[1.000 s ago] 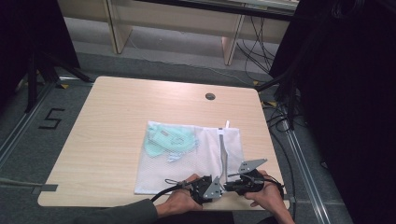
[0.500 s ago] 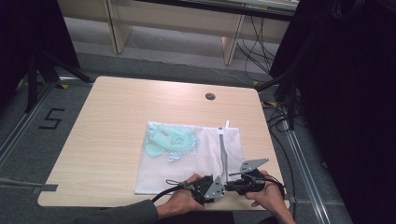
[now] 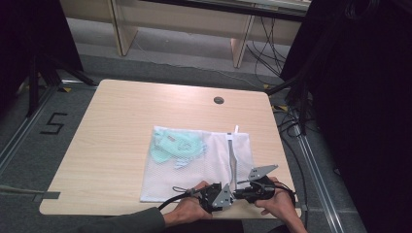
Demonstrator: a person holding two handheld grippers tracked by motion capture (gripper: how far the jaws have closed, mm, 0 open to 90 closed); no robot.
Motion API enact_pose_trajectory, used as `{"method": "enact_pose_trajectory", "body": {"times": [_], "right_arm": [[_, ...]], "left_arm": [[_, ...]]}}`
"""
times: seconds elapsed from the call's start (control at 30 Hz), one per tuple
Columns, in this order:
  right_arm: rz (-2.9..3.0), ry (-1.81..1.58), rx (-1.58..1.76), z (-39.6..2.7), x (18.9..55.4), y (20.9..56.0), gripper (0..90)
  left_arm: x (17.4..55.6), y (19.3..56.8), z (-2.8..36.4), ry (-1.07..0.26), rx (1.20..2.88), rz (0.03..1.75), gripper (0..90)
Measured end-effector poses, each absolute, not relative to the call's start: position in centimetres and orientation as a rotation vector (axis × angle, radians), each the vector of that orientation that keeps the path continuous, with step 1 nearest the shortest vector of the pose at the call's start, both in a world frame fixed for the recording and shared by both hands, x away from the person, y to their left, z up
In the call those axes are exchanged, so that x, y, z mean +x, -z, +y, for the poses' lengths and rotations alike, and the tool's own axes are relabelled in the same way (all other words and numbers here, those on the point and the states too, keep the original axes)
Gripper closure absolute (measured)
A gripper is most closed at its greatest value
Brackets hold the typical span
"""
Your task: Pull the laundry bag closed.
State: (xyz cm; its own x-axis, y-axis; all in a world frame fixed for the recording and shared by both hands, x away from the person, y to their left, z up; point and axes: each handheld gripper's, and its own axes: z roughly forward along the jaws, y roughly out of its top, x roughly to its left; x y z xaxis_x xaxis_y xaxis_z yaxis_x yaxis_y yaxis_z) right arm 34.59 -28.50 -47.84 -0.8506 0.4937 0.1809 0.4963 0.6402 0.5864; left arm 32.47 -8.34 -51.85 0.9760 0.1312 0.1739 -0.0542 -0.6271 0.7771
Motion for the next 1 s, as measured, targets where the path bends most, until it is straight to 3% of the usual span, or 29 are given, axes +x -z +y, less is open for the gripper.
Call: {"method": "enact_pose_trajectory", "body": {"times": [0.03, 0.5, 0.83, 1.0], "right_arm": [[-2.839, 1.002, -0.868, -28.4, 34.5, 47.9, 86.6], [-2.836, 0.993, -0.866, -28.2, 34.7, 47.7, 86.6], [-2.805, 1.067, -0.892, -28.5, 34.4, 47.1, 86.6], [-2.812, 1.072, -0.877, -28.4, 34.5, 47.1, 86.6]], "left_arm": [[32.6, 51.6, -8.2, -0.279, 2.265, 0.007, 89.2], [32.5, 51.9, -8.3, -0.214, 2.234, 0.131, 88.7], [32.8, 51.6, -8.2, -0.265, 2.287, 0.119, 79.5], [32.5, 51.7, -8.4, -0.290, 2.260, 0.123, 84.7]]}}
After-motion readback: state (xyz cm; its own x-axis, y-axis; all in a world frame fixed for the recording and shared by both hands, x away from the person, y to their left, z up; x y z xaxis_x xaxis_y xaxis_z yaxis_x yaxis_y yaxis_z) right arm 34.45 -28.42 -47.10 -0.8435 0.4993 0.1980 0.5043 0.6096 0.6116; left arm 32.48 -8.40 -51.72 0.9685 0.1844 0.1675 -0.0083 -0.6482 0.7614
